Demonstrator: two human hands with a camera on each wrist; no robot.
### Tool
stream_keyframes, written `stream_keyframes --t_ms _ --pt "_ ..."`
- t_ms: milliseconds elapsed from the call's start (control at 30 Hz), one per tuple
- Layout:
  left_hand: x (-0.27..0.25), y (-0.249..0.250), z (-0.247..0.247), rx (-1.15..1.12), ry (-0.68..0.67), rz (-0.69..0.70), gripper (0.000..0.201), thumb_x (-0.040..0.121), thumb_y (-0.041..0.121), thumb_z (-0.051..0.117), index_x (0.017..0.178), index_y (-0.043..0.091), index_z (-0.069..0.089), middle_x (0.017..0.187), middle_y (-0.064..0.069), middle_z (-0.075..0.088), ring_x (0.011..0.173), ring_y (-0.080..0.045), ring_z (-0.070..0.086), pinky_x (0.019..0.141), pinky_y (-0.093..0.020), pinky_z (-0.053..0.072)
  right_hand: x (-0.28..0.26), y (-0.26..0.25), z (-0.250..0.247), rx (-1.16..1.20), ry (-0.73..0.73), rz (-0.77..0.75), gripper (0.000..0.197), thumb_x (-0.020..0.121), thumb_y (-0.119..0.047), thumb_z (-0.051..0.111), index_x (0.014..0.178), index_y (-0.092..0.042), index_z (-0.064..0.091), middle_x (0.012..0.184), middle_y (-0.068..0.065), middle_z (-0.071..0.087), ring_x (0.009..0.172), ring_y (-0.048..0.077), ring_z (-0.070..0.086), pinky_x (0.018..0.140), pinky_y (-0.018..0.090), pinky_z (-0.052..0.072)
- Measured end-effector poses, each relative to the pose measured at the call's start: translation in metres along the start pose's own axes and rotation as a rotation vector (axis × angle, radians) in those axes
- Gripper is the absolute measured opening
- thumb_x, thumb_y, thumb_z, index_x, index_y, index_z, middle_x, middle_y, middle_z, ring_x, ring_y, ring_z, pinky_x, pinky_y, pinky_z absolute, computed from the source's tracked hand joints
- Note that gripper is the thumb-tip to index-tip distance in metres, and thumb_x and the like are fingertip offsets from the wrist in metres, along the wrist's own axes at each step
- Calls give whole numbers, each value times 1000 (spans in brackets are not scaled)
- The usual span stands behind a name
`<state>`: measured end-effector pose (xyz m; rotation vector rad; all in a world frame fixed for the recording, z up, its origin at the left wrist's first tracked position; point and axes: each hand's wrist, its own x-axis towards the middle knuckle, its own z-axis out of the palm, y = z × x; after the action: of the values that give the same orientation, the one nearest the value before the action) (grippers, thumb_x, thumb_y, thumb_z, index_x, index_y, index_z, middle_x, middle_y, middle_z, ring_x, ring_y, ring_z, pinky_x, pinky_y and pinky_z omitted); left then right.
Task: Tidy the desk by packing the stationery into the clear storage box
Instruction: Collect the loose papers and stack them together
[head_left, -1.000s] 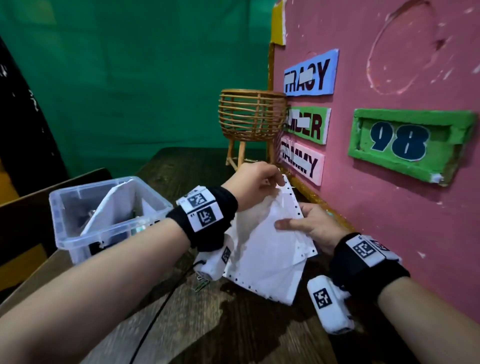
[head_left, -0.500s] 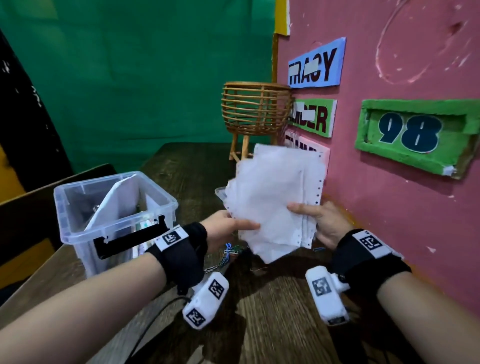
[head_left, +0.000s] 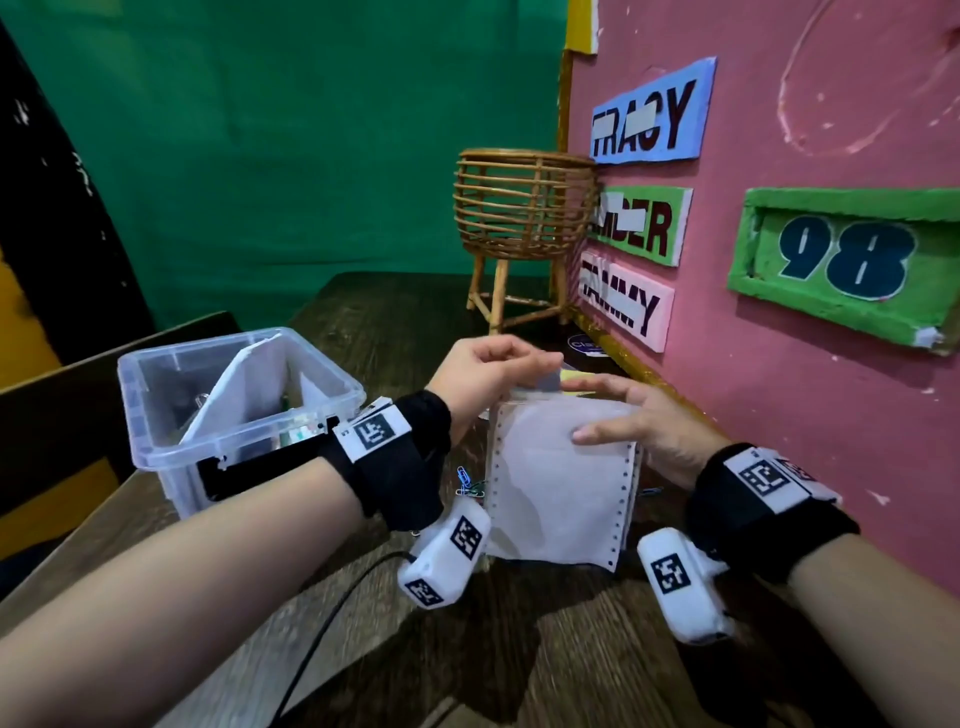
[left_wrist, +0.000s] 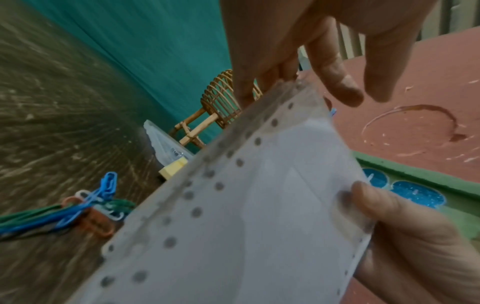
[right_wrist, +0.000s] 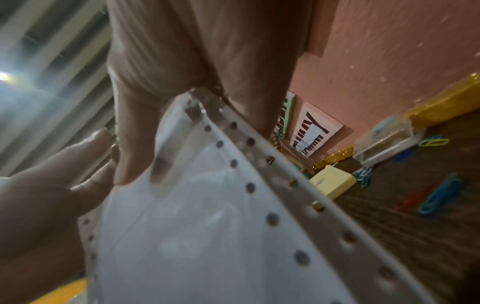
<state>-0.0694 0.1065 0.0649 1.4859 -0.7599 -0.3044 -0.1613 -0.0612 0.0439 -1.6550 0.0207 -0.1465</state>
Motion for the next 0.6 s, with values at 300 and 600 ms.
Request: stream_keyframes --t_ms 300,600 --pt "-6 -31 10 -130 44 -96 20 81 8 66 69 23 60 78 0 62 71 -19 60 64 -29 49 -11 20 2 85 -47 47 57 62 4 69 116 -10 62 110 14 70 99 26 67 77 32 57" --pt "-3 -22 -1 -53 -32 16 13 71 12 77 69 22 69 68 9 68 70 -7 64 64 -21 51 -3 12 12 48 123 16 50 54 2 79 99 -15 65 106 15 67 102 32 62 90 44 51"
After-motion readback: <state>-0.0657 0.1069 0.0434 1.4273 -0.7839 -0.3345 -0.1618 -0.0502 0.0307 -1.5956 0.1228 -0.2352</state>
